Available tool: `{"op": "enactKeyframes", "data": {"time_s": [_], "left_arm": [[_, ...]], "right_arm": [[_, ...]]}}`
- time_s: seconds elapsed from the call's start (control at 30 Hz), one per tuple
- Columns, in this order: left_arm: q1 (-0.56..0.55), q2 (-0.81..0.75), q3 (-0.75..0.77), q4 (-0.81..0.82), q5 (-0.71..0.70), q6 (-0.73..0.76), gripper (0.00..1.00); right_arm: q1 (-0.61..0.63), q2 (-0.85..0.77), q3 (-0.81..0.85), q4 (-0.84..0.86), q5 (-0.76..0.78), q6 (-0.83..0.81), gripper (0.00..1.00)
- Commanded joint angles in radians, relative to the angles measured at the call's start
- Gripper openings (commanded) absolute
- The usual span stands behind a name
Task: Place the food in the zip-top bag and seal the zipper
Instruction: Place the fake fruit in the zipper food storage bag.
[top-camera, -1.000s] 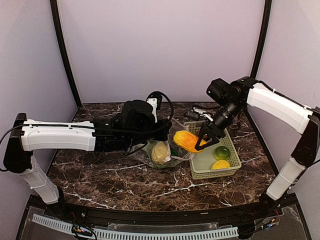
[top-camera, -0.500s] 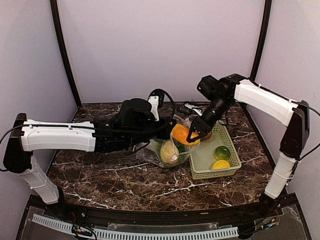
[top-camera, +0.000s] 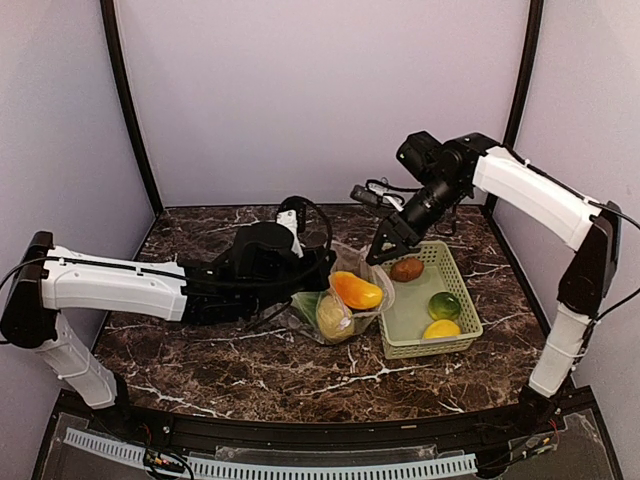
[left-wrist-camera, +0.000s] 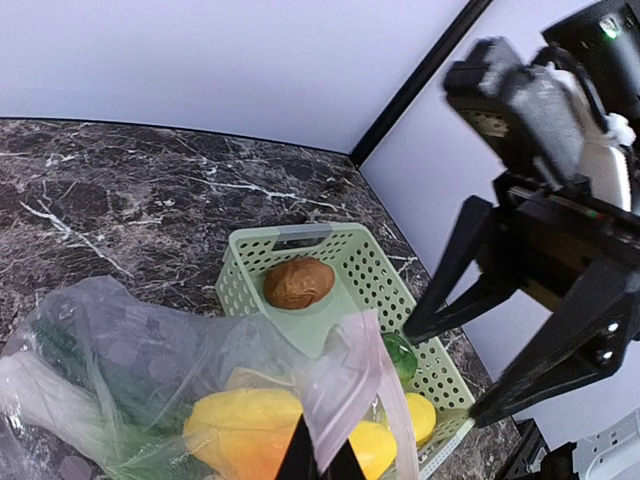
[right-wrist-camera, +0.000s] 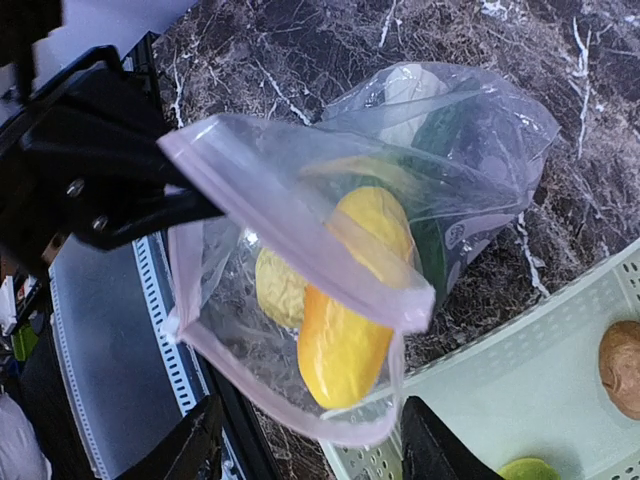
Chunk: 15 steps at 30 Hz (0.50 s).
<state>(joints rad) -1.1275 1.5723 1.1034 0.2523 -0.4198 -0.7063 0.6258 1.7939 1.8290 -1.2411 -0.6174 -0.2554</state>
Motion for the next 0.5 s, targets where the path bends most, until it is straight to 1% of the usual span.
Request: {"op": "enactKeyframes", "data": {"time_s": [0.0,0.1,0.17,0.33,0.47], "left_arm": [[-0.005,-0.102,-0.106,0.128,-0.137,-0.098,0.01],[-0.005,-0.113,-0.122,0.133,-0.159,-0.101,0.01],[-0.005,-0.117,-0.118,0.13,-0.165,-0.097,0.01],[-0.005,-0.114,-0.116,0.136,-0.164,-0.099,0.01],[-0.005,-0.108,-0.115,0.141,-0.157,-0.099,0.01]], "right_arm": [[-0.03,-0.105,-0.047,0.01,0.009,-0.013,0.59],[-0.032,-0.139,-0.115,0.041,0.119,-0.01,0.58],[-0.033,-0.146,-0.166,0.046,0.154,-0.011,0.58],[-0.034,-0.13,-0.241,0.062,0.034,-0.003,0.57],[-0.034,-0.088,-0.214,0.091,0.039,-0.004,0.51]]}}
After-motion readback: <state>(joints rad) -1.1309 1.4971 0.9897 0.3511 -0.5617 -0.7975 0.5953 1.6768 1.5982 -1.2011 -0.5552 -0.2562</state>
